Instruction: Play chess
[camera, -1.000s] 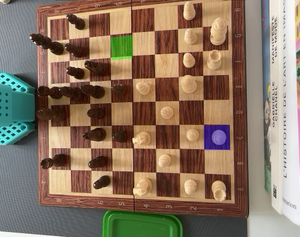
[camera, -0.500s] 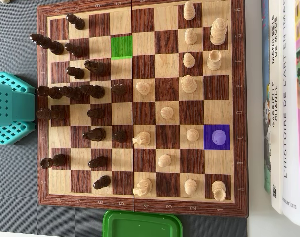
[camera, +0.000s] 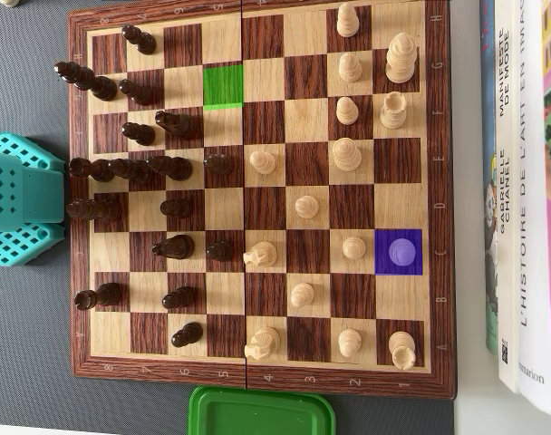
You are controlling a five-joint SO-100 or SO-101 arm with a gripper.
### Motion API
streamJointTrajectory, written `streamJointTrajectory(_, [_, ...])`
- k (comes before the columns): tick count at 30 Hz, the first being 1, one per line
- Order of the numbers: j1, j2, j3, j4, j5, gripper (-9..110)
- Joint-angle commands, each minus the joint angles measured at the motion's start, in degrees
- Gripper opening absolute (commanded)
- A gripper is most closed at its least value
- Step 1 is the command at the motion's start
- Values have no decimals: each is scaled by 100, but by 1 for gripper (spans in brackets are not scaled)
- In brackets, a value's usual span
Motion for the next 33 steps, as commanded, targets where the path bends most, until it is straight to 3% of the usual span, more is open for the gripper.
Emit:
streamJointTrajectory(1, [18, -53, -264, 817, -18, 13])
streamJointTrajectory(14, [35, -70, 396, 1582, -26, 14])
streamJointTrajectory(25, [0, -70, -1002, 6029, -26, 14])
streamJointTrajectory(33, [0, -729, -1872, 7901, -26, 13])
